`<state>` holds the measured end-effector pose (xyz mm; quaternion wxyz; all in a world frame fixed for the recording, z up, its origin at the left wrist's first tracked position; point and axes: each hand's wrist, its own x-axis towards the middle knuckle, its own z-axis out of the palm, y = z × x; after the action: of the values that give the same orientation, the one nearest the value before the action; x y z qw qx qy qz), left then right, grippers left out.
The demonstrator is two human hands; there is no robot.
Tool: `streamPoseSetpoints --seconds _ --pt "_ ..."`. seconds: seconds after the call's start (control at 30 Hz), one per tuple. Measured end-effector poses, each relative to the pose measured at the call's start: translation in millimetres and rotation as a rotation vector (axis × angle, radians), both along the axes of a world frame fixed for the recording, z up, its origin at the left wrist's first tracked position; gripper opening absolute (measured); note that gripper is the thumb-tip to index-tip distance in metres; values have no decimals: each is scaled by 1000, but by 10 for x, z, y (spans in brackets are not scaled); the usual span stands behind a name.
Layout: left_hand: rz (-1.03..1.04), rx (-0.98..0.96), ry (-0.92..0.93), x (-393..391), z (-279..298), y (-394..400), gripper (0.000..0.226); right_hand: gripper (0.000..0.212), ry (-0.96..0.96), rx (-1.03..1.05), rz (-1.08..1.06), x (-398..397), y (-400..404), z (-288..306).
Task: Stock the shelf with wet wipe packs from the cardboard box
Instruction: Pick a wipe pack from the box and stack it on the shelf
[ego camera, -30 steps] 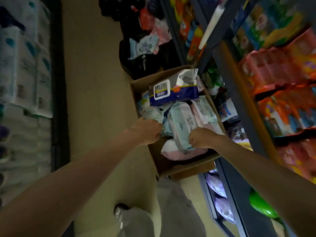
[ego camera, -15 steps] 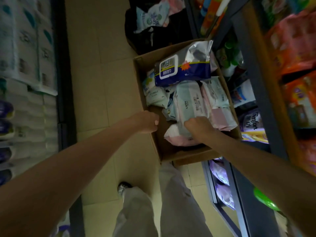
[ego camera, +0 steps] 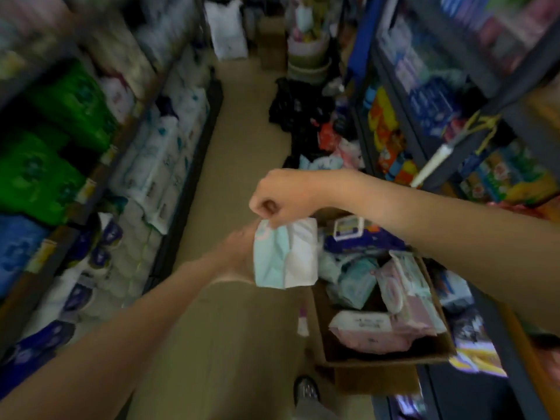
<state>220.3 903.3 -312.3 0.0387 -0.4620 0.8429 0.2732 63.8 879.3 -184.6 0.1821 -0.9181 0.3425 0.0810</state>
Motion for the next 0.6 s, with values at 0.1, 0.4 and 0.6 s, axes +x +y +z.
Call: streamPoseSetpoints --seconds 0.1,0.4,0.6 --pt "273 -137 233 776 399 133 129 12 -21 -139 171 779 -81 676" --pt "596 -832 243 3091 2531 548 107 23 -331 -437 149 2591 97 2550" --pt "499 -1510 -249 3981 3695 1275 82 23 -649 -532 113 3371 345 3136"
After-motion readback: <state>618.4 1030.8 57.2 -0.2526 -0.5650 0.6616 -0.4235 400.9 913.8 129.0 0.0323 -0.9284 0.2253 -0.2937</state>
